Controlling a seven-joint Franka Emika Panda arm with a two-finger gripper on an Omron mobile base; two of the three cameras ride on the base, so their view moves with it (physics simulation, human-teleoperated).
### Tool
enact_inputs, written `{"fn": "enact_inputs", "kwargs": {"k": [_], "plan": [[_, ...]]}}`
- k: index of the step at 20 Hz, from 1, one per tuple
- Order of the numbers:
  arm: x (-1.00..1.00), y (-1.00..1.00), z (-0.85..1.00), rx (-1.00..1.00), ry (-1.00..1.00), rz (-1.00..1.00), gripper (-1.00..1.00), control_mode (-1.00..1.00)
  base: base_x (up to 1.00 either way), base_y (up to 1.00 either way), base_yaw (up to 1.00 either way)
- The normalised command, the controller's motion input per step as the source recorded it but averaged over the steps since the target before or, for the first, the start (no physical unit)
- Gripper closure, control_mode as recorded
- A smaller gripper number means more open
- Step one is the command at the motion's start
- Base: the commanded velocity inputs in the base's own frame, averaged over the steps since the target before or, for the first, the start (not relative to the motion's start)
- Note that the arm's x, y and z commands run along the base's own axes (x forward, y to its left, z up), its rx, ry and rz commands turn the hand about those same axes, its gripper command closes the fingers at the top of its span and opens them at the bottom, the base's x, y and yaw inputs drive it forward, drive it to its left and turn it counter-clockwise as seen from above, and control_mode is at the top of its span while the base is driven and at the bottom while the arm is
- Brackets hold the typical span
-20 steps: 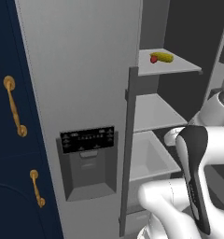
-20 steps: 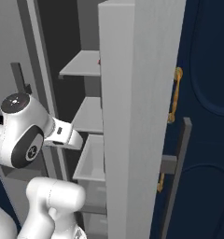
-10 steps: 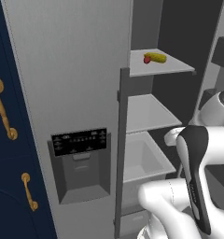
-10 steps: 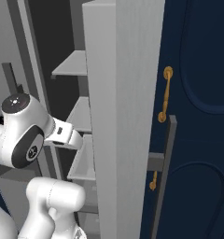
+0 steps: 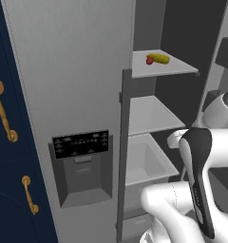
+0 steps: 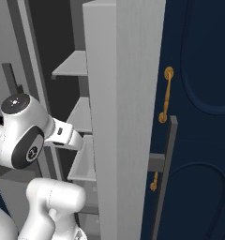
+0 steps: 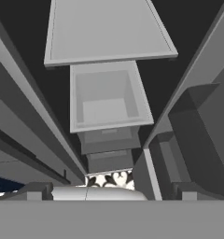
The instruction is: Take the strawberry from the fridge and place it on top of the pancake, located on the dining counter.
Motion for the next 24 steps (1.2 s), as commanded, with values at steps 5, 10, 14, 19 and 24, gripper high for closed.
{"fn": "enact_inputs", "kwargs": {"k": [5, 10, 14, 19, 24], "plan": [[0.03, -0.02, 0.04, 0.0, -0.05, 0.0, -1.0, -1.0, 0.0, 0.0, 0.0], [0.16, 0.09, 0.36, 0.03, -0.23, -0.01, -1.0, -1.0, 0.0, 0.0, 0.0], [0.06, 0.16, 0.63, 0.04, -0.29, -0.05, -1.0, -1.0, 0.0, 0.0, 0.0], [0.01, -0.04, 0.87, 0.19, -0.09, -0.11, -1.0, -1.0, 0.0, 0.0, 0.0], [0.23, -0.21, 0.48, 0.22, 0.08, -0.08, -1.0, -1.0, 0.0, 0.0, 0.0]]}}
